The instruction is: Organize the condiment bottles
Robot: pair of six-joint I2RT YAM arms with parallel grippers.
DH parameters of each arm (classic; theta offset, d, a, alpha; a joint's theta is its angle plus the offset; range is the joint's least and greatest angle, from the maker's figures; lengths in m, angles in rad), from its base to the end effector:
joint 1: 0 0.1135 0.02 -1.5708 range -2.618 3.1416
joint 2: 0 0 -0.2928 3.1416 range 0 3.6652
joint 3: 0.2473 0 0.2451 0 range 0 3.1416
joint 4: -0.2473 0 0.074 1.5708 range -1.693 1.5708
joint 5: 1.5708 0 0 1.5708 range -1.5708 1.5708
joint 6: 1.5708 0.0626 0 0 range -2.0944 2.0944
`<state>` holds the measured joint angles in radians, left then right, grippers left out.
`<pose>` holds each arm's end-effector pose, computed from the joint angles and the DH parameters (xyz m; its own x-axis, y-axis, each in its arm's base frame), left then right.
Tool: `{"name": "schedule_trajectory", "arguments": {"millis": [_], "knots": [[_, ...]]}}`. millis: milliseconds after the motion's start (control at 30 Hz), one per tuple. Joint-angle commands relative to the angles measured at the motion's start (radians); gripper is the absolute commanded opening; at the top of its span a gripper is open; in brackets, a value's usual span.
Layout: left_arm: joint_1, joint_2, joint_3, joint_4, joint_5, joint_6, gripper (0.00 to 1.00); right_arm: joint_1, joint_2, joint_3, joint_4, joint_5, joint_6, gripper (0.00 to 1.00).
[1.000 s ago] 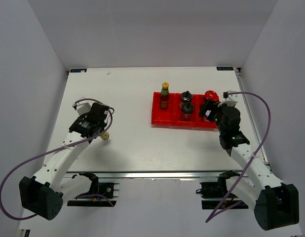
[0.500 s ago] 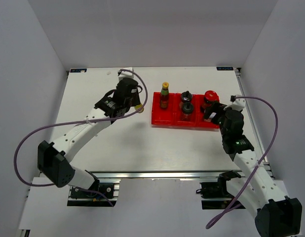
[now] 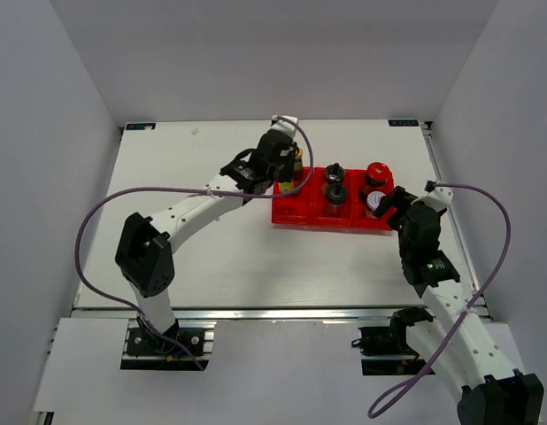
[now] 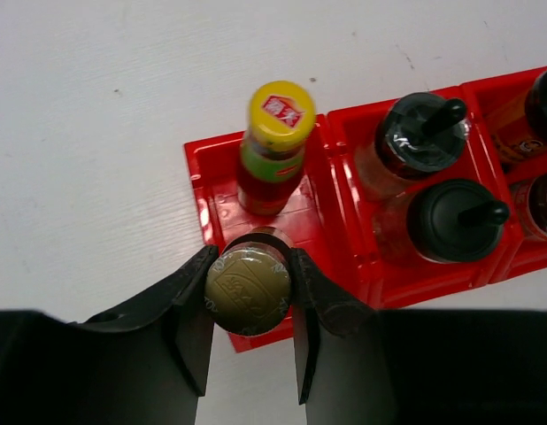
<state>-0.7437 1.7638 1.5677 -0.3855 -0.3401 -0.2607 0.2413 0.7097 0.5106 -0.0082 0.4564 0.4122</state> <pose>0.3321 -0.2772 0.3403 -0.5023 0.1319 -0.8546 0.3143 0.9486 -0.0383 0.1718 0.0139 0.2893 -0.1013 0.3454 -0.9330 0.2672 0.9128 0.3089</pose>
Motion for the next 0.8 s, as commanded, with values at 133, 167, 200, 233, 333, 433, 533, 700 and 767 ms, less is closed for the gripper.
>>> {"name": "schedule_trajectory", "arguments": {"millis": [133,167,200,233,333,433,533,700,767], "knots": [[-0.026,0.069,0.132,0.040,-0.013,0.031,0.00,-0.005,0.034,-0.001,0.010,0.045,0.010,0.89],[-0.028,0.085,0.133,0.034,-0.020,0.031,0.00,-0.004,0.036,-0.001,0.010,0.047,0.010,0.89],[-0.026,0.092,0.135,0.030,-0.028,0.028,0.00,-0.004,0.037,-0.004,0.010,0.048,0.010,0.89],[-0.026,0.103,0.143,0.024,-0.036,0.025,0.00,-0.004,0.039,-0.004,0.010,0.048,0.011,0.89],[-0.028,0.137,0.144,0.014,-0.056,0.026,0.00,-0.005,0.039,-0.012,0.014,0.047,0.010,0.89],[-0.028,0.166,0.126,0.039,-0.073,0.029,0.00,-0.005,0.045,-0.014,0.016,0.047,0.005,0.89],[-0.026,0.201,0.135,0.033,-0.077,0.011,0.00,-0.005,0.057,-0.017,0.022,0.045,-0.006,0.89],[-0.026,0.217,0.132,0.043,-0.080,-0.009,0.00,-0.004,0.071,-0.015,0.020,0.045,-0.004,0.89],[-0.026,0.221,0.132,0.042,-0.070,-0.020,0.00,-0.005,0.071,-0.015,0.022,0.045,-0.003,0.89]]}}
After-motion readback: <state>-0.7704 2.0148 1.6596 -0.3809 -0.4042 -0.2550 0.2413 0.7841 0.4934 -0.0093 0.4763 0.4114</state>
